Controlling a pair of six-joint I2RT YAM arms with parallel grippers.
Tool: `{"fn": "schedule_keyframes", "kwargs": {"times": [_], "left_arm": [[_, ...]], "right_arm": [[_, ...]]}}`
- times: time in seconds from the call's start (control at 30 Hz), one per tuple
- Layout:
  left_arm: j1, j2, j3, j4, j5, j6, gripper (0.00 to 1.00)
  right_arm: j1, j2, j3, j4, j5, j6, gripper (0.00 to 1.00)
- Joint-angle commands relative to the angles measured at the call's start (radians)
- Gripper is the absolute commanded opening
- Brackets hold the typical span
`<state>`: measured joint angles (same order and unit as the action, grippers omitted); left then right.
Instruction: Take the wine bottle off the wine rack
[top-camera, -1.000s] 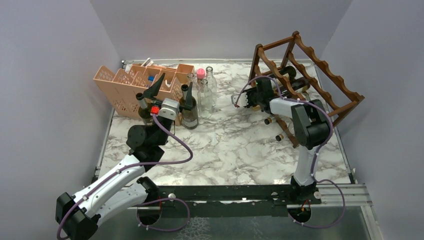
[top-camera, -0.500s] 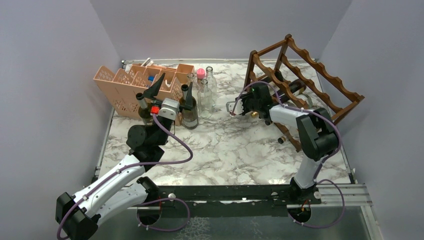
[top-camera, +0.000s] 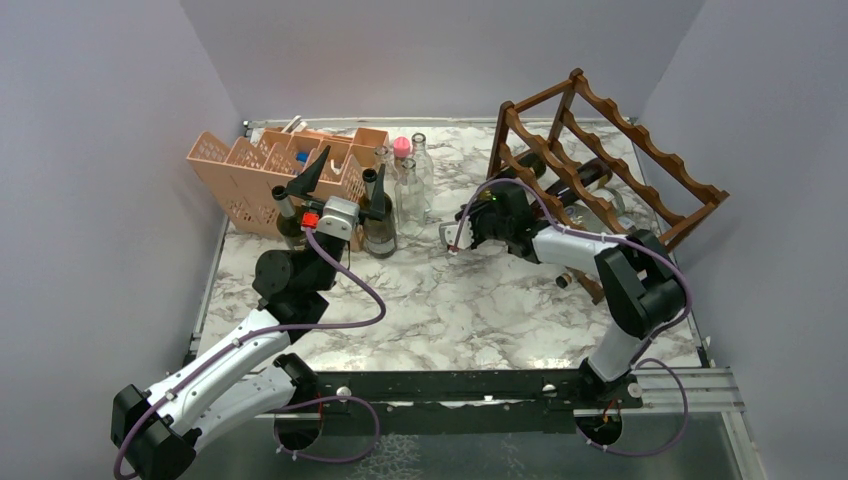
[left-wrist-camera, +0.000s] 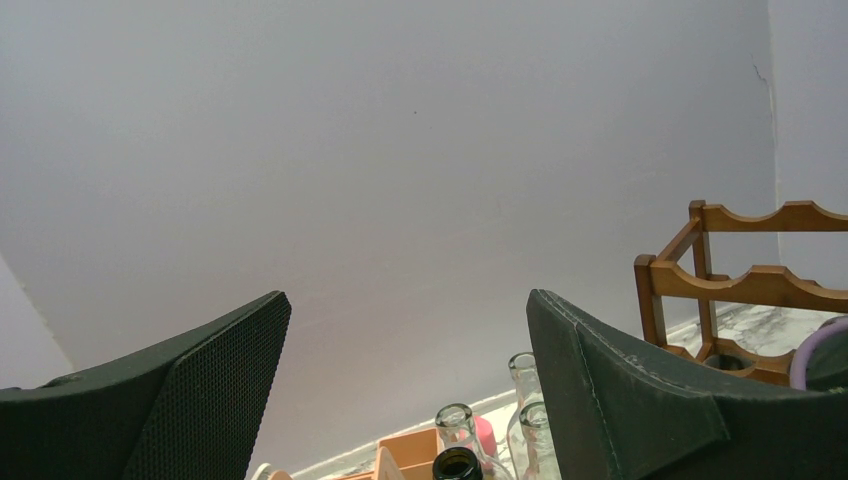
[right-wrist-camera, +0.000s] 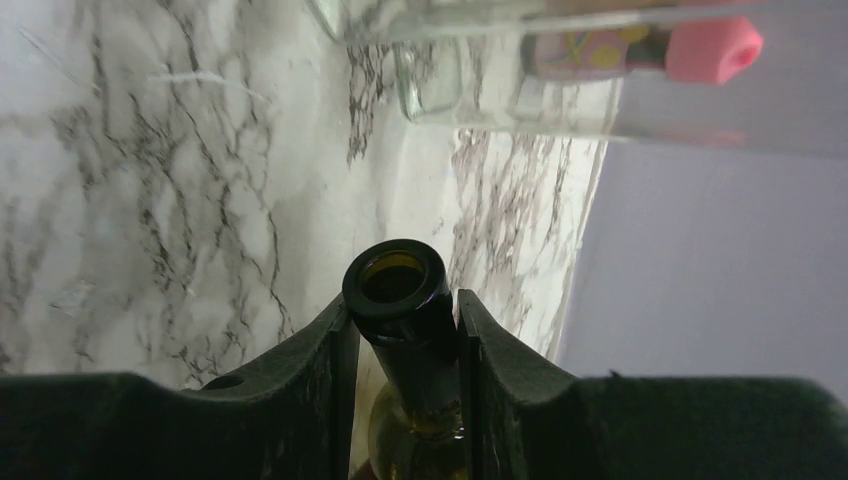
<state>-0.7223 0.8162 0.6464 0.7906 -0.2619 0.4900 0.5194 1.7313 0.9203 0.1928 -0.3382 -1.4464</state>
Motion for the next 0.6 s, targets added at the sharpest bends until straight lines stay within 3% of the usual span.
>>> {"fn": "schedule_keyframes", "kwargs": {"times": [0.0, 0.57], "left_arm": [[-0.004, -0.006, -0.002, 0.016, 0.013, -0.004, 0.94], [-0.004, 0.000, -0.005, 0.017, 0.006, 0.016, 0.94]], "right_arm": [[0.040, -0.056, -0.075, -0.070, -0.140, 0.169, 0.19], [0.189, -0.351, -0.204, -0.034, -0.185, 0.426, 0.15]]}}
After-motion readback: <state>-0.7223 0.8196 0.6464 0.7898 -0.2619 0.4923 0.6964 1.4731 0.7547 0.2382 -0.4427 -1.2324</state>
